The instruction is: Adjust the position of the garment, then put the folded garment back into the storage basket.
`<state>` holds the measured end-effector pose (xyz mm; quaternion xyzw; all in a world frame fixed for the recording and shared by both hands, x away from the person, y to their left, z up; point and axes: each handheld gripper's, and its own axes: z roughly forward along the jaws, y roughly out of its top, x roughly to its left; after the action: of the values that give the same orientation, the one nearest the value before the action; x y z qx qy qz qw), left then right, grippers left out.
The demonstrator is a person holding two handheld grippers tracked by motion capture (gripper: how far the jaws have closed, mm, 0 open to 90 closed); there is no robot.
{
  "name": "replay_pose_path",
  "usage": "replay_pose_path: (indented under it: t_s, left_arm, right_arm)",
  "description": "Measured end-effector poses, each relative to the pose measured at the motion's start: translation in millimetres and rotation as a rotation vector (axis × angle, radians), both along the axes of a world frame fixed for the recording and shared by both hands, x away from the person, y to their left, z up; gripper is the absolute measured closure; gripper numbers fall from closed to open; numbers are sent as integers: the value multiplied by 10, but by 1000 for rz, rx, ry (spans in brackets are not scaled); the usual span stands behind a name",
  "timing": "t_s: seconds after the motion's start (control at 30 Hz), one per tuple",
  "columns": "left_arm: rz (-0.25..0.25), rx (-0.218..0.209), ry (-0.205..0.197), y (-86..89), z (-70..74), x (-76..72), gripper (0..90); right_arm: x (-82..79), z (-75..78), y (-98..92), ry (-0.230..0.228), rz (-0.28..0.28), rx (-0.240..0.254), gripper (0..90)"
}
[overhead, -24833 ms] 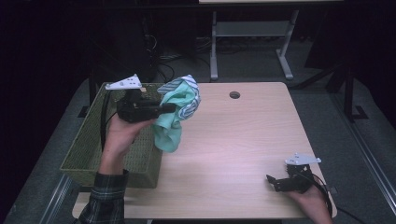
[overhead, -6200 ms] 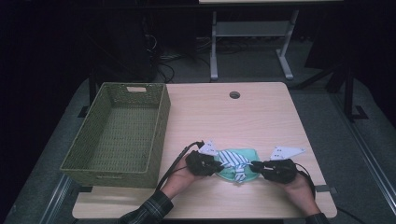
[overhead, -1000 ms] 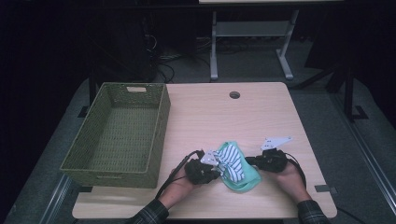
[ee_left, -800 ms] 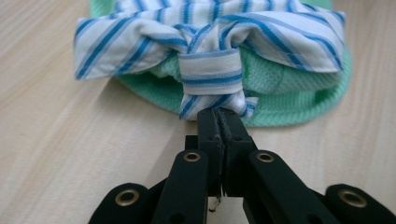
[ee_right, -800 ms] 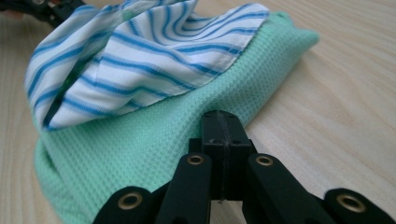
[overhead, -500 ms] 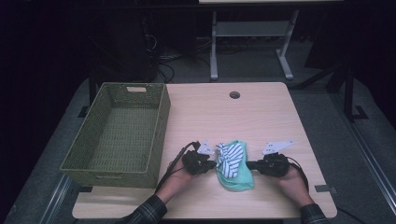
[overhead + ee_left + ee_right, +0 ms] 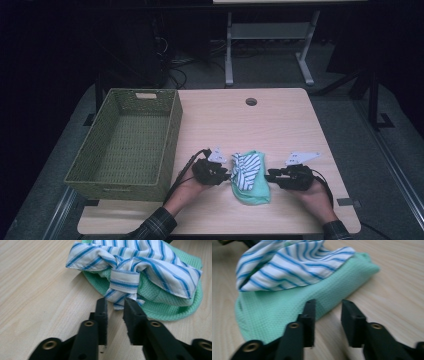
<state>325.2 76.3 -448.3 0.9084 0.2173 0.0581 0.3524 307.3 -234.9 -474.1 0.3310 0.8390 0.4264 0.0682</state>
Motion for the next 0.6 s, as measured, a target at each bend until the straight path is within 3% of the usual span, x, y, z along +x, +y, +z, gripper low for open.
replay_pose_path:
  t_s: [0.03,0.07,0.17,0.2,0.5,0.6]
  left_arm:
    - [0,0,0,0,0,0,646]
    - [-12,5,2,6,27,1,592]
    - [-28,1,-2,8,48,-8,490]
    - [-44,19,12,3,68,-7,455]
    - [-99,26,3,-59,183,-45,322]
    - [-134,55,-11,-107,235,-51,261]
  right_arm:
    - [0,0,0,0,0,0,610]
    - [-9,2,-46,-8,-28,-3,510]
    - [-26,6,-97,-23,-62,-8,447]
    - [-38,4,-158,-37,-86,-12,388]
    - [-121,-26,-350,-65,-182,-71,169]
    - [-147,-45,-396,-67,-202,-98,137]
